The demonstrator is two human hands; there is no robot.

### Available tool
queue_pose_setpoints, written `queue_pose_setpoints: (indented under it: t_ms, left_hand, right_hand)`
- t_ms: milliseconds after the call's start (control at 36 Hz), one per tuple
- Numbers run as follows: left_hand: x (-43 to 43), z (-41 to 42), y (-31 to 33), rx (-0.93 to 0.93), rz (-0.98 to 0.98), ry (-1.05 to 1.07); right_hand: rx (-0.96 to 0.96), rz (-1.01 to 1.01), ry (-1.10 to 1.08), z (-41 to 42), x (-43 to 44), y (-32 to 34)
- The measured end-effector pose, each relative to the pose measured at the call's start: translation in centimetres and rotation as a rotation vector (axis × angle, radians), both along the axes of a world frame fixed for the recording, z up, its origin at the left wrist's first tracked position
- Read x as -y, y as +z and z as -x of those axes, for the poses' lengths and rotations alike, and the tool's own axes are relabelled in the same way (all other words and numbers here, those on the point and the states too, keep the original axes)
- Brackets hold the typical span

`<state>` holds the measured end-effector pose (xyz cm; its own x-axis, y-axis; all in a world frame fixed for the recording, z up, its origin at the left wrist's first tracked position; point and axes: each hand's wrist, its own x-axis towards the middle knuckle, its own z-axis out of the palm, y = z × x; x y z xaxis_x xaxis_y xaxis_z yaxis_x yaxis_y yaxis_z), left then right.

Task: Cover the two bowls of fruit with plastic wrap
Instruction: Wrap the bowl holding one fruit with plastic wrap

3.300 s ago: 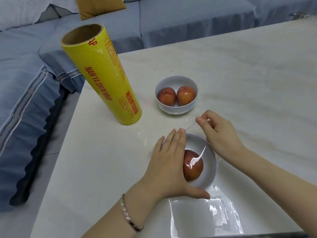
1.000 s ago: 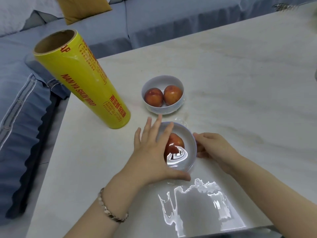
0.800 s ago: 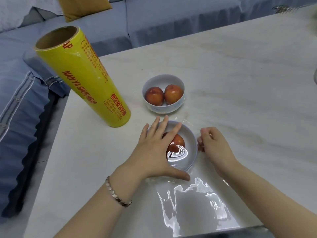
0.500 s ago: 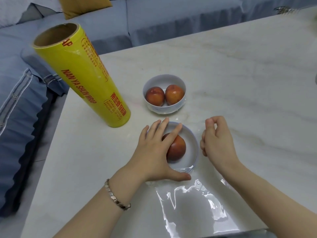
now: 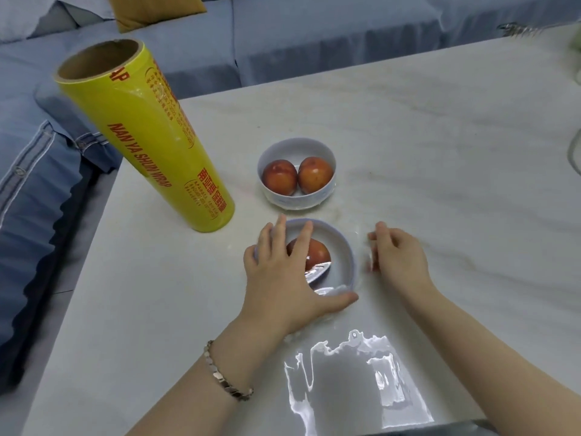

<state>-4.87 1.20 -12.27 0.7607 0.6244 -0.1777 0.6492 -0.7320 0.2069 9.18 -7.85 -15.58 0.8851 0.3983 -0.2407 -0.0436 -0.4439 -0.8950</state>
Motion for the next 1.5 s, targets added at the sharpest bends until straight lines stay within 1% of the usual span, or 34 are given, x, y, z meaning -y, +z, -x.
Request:
queue_pose_setpoints:
  t_ms: [83,111,167,250,306,389,472,500,556,583,639,750,833,944,1000,1056,1194,1250,1417,1444,1500]
  left_hand:
    - [1.5,-1.0,0.2,0.033,0.036,0.255]
    - [1.8,-1.3,0.4,0.038,0.057,0.312]
    - [1.9,-1.7,0.9,0.029,0.136,0.377]
    - [1.0,-1.2,2.0,0.012,0.229,0.391]
    - [0.2,-0.2,2.7,-0.027,0.232,0.326]
    - [-1.0,1.4,3.4,-0.077,0.212,0.166]
    - [-2.1,1.8,3.0,-0.094,0.168,-0.086]
    - [-2.4,1.6,2.7,-0.092,0.164,-0.159]
    - [-2.8,1.0,2.2,-0.076,0.162,-0.250]
    - [-2.9,0.7,2.0,-0.075,0.153,-0.276]
    - [-3.0,0.3,1.6,-0.088,0.124,-0.299]
    - [-3.0,0.3,1.1,-0.073,0.087,-0.290]
    - [-2.9,0.3,0.9,-0.060,0.062,-0.278]
    - [-2.9,0.3,0.8,-0.048,0.065,-0.245]
    - [-2.9,0.3,0.8,-0.052,0.067,-0.239]
    - [-2.9,0.3,0.8,-0.064,0.066,-0.237]
    - [-2.9,0.2,0.8,-0.088,0.078,-0.223]
    - [-2.7,0.2,0.8,-0.099,0.091,-0.194]
    - [-1.1,0.0,0.9,-0.087,0.121,-0.016]
    - [-0.8,-0.1,0.9,-0.082,0.131,0.027]
    - [-0.5,-0.3,1.2,-0.063,0.167,0.119]
  right_hand:
    - [-0.381,-0.176,0.005,0.2,0.7,0.9]
    - [-0.460,-0.182,0.059,0.6,0.9,1.1]
    - [-0.501,-0.121,0.198,1.3,1.1,1.3]
    - [-0.420,-0.077,0.305,1.7,0.9,1.5]
    - [-0.375,-0.068,0.343,1.5,0.6,1.6]
    - [-0.360,-0.096,0.373,1.3,-0.1,1.6]
    - [-0.334,-0.088,0.386,1.0,-0.6,1.4]
    - [-0.325,-0.102,0.383,1.0,-0.6,1.3]
    - [-0.243,-0.131,0.332,1.1,-0.6,1.0]
    - [-0.187,-0.146,0.286,1.1,-0.5,1.0]
    - [-0.141,-0.213,0.179,1.3,-0.4,1.3]
    - [-0.116,-0.302,0.117,1.8,-0.8,3.1]
    - [-0.100,-0.315,0.094,2.1,-1.4,3.9]
    - [-0.209,-0.340,0.030,1.8,-1.2,3.8]
    - [-0.215,-0.292,0.018,1.4,-0.4,3.4]
    - [-0.170,-0.208,0.009,1.1,0.6,2.7]
    - [0.063,0.036,0.053,0.3,1.1,0.2]
    - [0.125,0.096,0.071,0.4,0.6,-0.4]
    - [0.237,0.154,0.145,0.3,-0.3,-0.1]
    - [0.236,0.145,0.129,0.2,0.0,0.2]
    - [0.158,0.112,0.088,0.2,0.9,0.7]
